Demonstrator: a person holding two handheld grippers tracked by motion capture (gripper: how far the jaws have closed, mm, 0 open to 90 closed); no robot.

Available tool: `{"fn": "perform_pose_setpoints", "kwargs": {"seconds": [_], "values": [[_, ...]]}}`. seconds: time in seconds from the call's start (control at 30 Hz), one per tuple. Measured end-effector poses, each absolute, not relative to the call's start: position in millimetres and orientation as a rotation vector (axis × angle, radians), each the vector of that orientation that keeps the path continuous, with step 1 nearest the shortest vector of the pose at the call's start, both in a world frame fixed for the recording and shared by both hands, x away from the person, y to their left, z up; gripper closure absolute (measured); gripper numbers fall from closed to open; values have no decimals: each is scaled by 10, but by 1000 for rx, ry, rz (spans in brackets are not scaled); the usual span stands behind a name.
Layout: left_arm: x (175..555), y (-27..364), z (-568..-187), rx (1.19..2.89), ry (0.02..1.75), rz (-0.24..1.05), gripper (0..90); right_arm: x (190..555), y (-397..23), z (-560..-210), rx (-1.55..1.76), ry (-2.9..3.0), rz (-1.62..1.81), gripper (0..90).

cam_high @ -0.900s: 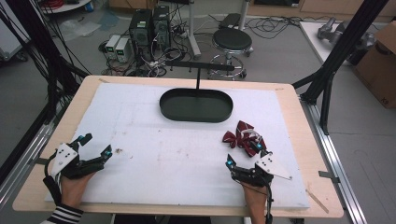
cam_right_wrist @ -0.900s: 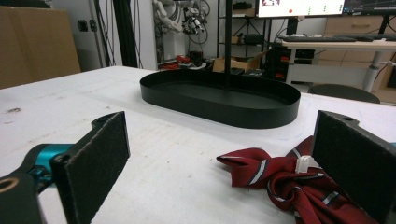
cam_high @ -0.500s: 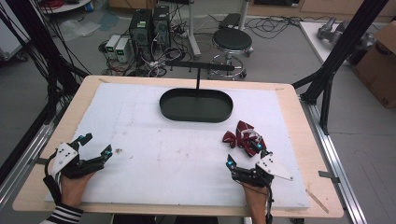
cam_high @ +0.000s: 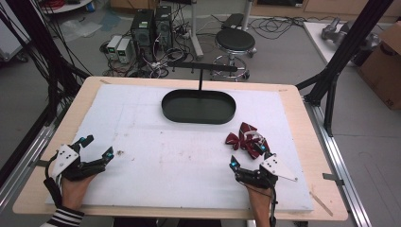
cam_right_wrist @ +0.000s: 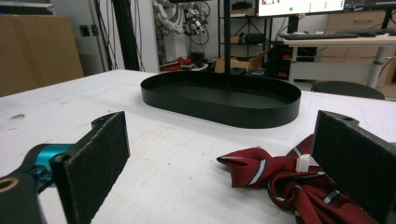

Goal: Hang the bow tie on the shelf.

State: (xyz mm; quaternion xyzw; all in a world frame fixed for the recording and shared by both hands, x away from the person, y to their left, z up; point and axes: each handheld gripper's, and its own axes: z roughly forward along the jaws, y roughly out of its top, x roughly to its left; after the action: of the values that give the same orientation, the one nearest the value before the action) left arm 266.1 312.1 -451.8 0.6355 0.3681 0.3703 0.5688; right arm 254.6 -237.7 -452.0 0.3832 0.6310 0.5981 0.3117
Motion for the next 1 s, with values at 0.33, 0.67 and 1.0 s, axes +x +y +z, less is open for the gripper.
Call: {"fn": "perform_pose_setpoints", "kwargs": {"seconds": [0.33,0.67,1.0], "values": [[2665,3116,-4516,1504,863,872,150,2622,-2467,-4293,983,1739,1532,35],[2664,3115,-4517,1503,862,872,150,2819,-2647,-4032,1023,1830,1434,35],[2678,3121,-4515,1505,873,859,150,3088,-2768,-3783,1040,1955,1229,48]]}}
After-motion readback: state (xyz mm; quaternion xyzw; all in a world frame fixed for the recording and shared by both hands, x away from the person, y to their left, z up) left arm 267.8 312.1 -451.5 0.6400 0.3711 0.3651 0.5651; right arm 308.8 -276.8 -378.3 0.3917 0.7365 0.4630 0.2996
